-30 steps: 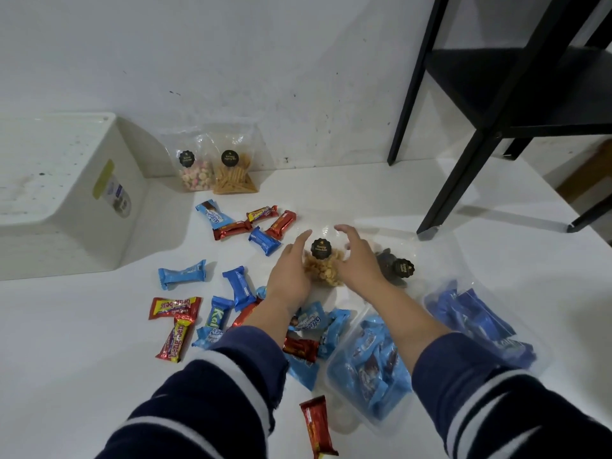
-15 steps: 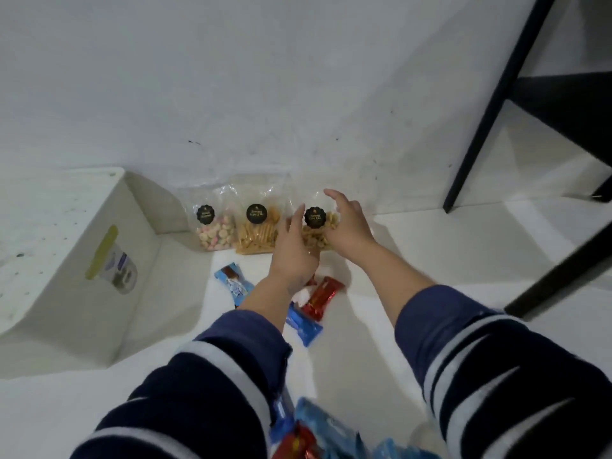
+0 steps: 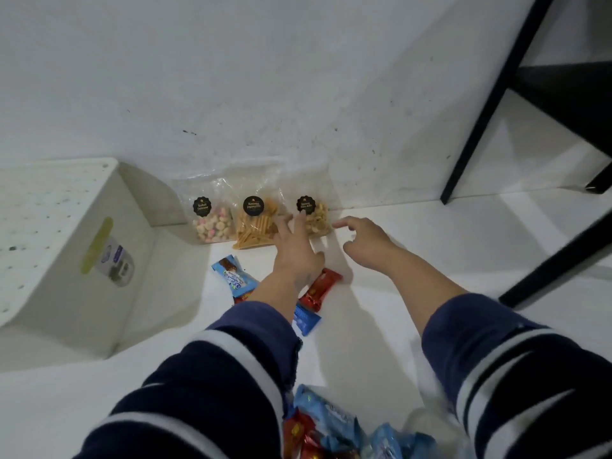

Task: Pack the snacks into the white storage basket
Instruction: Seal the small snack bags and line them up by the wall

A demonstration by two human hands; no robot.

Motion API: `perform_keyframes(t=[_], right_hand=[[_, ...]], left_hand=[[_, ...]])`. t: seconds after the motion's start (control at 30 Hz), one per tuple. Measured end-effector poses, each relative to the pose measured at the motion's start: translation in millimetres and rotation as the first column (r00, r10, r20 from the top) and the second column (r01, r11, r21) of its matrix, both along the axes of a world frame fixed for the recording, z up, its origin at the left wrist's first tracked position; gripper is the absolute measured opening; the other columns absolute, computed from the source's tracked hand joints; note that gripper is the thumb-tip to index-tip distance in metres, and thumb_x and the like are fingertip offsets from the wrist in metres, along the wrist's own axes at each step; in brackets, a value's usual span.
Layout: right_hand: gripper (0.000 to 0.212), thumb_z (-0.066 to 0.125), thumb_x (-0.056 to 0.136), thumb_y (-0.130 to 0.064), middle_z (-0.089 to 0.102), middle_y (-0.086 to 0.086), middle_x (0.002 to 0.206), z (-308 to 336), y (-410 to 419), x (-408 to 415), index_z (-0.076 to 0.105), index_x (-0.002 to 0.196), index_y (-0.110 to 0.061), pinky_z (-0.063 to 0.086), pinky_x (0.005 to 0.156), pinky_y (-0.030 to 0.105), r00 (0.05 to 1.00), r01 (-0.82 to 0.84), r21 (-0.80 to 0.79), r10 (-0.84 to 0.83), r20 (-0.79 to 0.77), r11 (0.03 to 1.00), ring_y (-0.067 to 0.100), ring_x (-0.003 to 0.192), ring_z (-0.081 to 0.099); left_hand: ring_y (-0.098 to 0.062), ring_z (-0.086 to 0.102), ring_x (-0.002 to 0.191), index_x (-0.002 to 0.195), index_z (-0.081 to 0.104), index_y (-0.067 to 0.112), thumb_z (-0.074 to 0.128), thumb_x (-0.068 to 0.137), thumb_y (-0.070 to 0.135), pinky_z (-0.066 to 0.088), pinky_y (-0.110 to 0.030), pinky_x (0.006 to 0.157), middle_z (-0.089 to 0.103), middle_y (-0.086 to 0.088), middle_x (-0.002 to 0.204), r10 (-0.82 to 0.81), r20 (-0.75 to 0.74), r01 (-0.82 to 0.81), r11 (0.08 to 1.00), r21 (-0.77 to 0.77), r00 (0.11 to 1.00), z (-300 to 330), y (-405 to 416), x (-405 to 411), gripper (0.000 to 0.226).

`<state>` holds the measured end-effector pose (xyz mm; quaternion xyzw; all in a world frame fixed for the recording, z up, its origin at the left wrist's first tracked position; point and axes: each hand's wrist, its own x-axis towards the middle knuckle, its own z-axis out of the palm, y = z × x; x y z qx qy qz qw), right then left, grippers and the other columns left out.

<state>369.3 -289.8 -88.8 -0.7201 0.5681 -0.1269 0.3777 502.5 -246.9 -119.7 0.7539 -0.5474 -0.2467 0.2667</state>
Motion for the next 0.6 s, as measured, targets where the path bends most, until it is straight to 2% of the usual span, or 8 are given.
perform_keyframes(t=[0.07, 0.17, 0.27, 0.43, 0.6], right_hand=[[0.049, 0.042, 0.089, 0.001, 0.046, 0.006, 0.139, 10.3, 21.4, -21.9, 0.054, 0.131, -0.024, 0.039, 0.078, 0.022, 0.999, 0.002, 0.014, -0.002, -0.036, 1.000, 0.023, 0.120, 0.051], [0.046, 0.042, 0.089, 0.001, 0.050, 0.004, 0.135, 23.5, 55.8, -60.9, 0.057, 0.126, -0.022, 0.040, 0.071, 0.018, 0.997, 0.021, 0.039, -0.018, -0.076, 0.999, 0.020, 0.109, 0.054], [0.047, 0.042, 0.088, 0.003, 0.051, 0.003, 0.134, 36.7, 86.5, -103.5, 0.060, 0.123, -0.023, 0.040, 0.078, 0.021, 0.990, 0.050, 0.060, -0.042, -0.135, 0.997, 0.020, 0.109, 0.054], [0.044, 0.045, 0.088, -0.001, 0.052, 0.004, 0.134, 53.6, 115.7, -171.4, 0.059, 0.123, -0.023, 0.043, 0.087, 0.024, 0.968, 0.119, -0.005, -0.117, -0.222, 0.993, 0.023, 0.118, 0.054], [0.047, 0.045, 0.085, 0.000, 0.052, 0.005, 0.132, 52.0, 128.1, -224.6, 0.059, 0.122, -0.025, 0.042, 0.093, 0.025, 0.943, 0.179, -0.032, -0.181, -0.278, 0.983, 0.023, 0.123, 0.049]], left_hand=[[-0.030, 0.024, 0.139, 0.147, 0.026, 0.022, 0.067, 0.084, 0.016, 0.031, -0.037, 0.110, 0.013, -0.006, 0.152, -0.081, 0.026, 0.079, 0.996, 0.041, 0.996, 7.4, 18.9, -21.5, 0.076], [-0.028, 0.038, 0.133, 0.146, 0.032, 0.022, 0.066, 0.086, 0.023, 0.033, -0.035, 0.110, 0.026, -0.007, 0.149, -0.207, -0.020, 0.208, 0.973, 0.100, 0.978, 13.7, 46.2, -59.9, 0.069], [-0.024, 0.040, 0.132, 0.145, 0.034, 0.020, 0.063, 0.090, 0.034, 0.031, -0.030, 0.107, 0.037, -0.007, 0.146, -0.292, -0.068, 0.300, 0.942, 0.149, 0.954, 20.9, 67.5, -100.2, 0.064], [-0.024, 0.038, 0.134, 0.145, 0.034, 0.020, 0.068, 0.083, 0.046, 0.031, -0.031, 0.107, 0.037, -0.007, 0.147, -0.443, -0.066, 0.446, 0.866, 0.226, 0.894, 24.6, 85.4, -157.5, 0.075], [-0.026, 0.033, 0.138, 0.148, 0.029, 0.021, 0.077, 0.073, 0.047, 0.029, -0.038, 0.114, 0.032, -0.006, 0.151, -0.498, -0.083, 0.498, 0.811, 0.308, 0.863, 18.0, 96.2, -185.2, 0.094]])
